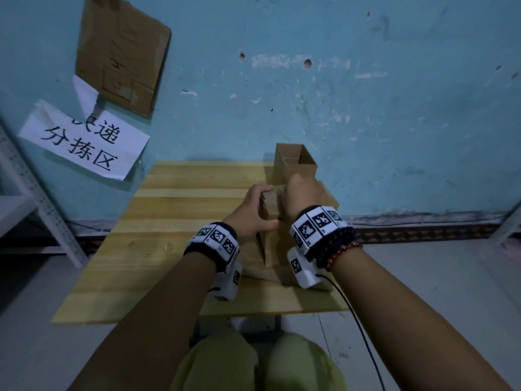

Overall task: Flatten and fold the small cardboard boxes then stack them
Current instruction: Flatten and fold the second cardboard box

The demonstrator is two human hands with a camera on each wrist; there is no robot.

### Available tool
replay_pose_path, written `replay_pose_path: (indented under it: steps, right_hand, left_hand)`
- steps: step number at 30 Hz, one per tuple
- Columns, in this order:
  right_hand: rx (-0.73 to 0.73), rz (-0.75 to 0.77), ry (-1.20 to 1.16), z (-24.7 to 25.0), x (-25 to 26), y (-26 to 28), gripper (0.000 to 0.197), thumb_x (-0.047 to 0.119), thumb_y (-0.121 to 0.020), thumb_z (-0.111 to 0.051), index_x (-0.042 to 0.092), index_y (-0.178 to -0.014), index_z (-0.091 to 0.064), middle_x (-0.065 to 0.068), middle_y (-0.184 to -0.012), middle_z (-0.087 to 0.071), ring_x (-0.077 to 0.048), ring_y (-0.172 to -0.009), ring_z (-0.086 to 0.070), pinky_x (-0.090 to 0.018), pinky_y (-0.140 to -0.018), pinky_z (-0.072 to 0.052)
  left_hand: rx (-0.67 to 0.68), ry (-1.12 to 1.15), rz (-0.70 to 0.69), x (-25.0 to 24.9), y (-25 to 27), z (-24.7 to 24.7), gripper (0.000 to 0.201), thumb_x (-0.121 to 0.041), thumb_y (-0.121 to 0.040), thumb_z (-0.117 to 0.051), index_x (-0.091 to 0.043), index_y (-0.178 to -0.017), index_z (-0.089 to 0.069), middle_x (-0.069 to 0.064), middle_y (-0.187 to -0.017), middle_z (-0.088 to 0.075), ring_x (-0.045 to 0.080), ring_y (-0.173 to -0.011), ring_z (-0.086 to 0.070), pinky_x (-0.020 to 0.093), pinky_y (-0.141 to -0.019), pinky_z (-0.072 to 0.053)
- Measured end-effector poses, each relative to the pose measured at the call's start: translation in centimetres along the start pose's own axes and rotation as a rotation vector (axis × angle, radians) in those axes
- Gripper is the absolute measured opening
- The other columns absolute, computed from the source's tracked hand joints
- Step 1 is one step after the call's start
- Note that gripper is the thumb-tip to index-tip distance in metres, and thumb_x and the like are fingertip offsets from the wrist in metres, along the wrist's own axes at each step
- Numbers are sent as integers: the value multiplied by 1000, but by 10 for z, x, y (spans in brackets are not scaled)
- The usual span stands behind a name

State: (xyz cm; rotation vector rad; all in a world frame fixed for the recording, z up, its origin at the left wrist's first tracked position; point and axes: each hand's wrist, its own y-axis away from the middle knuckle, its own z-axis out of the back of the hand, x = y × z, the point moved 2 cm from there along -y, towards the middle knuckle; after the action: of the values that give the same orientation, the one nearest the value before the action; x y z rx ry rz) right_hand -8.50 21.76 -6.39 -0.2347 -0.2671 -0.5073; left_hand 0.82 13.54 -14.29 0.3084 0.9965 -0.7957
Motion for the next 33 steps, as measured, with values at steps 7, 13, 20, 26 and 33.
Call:
replay_pose_path:
  steps: [7, 13, 20, 26, 33]
  right_hand:
    - [19, 16, -14, -1, -1, -6, 16, 14, -94, -48, 2, -99, -58, -18, -108, -62, -35, -101, -57, -31, -71, -37]
    - [-18, 133, 179, -6, 9, -3, 22, 0, -92, -41, -3, -106, -58, -21, -114, -58, -36, -105, -56, -36, -80, -45]
    - [-43, 184, 220, -5, 7, 0, 24, 6, -95, -40, -1, -109, -58, -20, -118, -54, -36, -105, -57, -39, -80, -45]
    - [86, 212, -159, 2, -29, -16, 20, 13, -88, -60, 7, -103, -71, -12, -108, -70, -25, -100, -62, -25, -77, -43]
    - [139, 299, -287, 1, -34, -27, 33, 8, -83, -66, 9, -116, -65, -11, -109, -68, -10, -85, -52, -3, -58, -35]
  left_hand:
    - [13, 6, 17, 2, -1, 0, 82, -17, -75, -75, -17, -138, -22, 8, -140, -32, 21, -131, -35, 40, -111, -34]
    - [4, -15, 5, 1, -1, 0, 82, -17, -76, -74, -14, -138, -21, 8, -141, -31, 20, -131, -34, 32, -109, -32]
    - [-1, -20, 9, 3, 0, 2, 84, -19, -75, -75, -15, -138, -20, 8, -141, -31, 21, -131, -35, 40, -111, -34]
    - [42, -13, 32, 3, 0, 2, 88, -26, -72, -77, -22, -138, -18, 8, -142, -27, 23, -130, -36, 45, -109, -36]
    - [23, -39, 43, 2, 0, 2, 88, -26, -73, -77, -23, -138, -19, 7, -142, -27, 22, -130, -36, 44, -109, -37]
